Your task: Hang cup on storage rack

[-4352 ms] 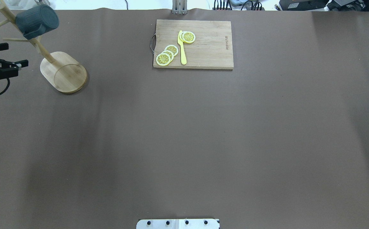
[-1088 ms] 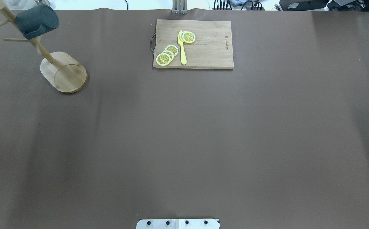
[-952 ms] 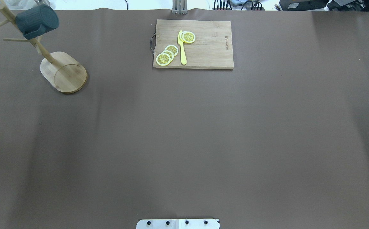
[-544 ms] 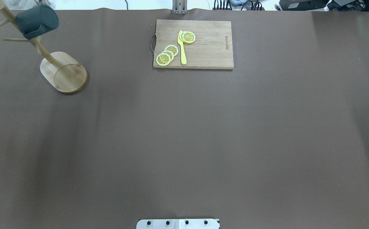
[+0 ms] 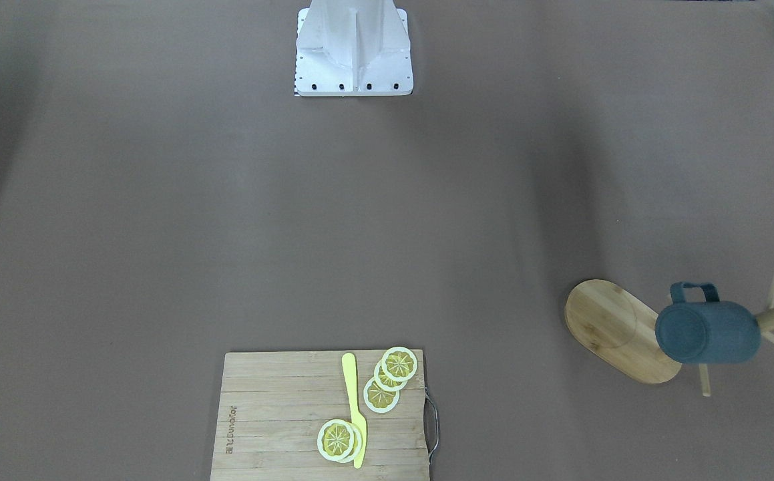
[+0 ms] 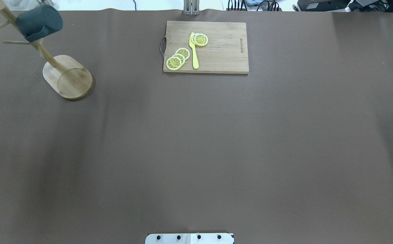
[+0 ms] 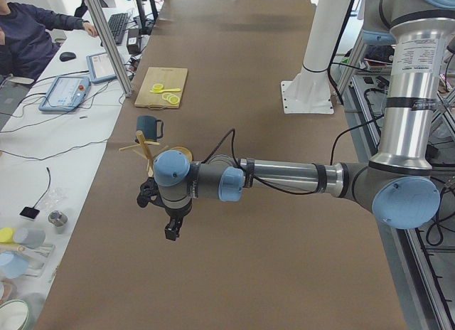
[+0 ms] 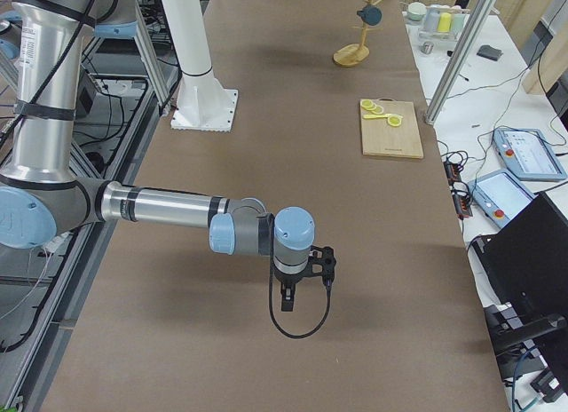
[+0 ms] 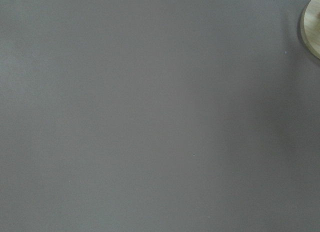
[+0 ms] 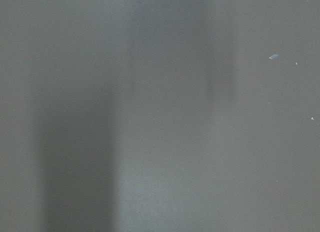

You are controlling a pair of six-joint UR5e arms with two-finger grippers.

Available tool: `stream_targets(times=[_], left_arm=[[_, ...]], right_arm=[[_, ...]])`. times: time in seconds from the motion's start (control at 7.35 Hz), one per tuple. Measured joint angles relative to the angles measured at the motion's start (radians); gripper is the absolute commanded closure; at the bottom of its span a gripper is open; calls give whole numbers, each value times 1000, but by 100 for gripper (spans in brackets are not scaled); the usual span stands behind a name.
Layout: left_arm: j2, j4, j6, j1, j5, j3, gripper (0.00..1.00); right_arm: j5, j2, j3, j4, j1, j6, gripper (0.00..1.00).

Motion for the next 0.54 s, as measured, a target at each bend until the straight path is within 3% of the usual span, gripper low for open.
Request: stream_targets(times=[0.54], left_arm=[[3, -1, 2, 1, -1, -3, 1]], right_arm=[[-80, -8, 3, 2, 0, -2, 0]])
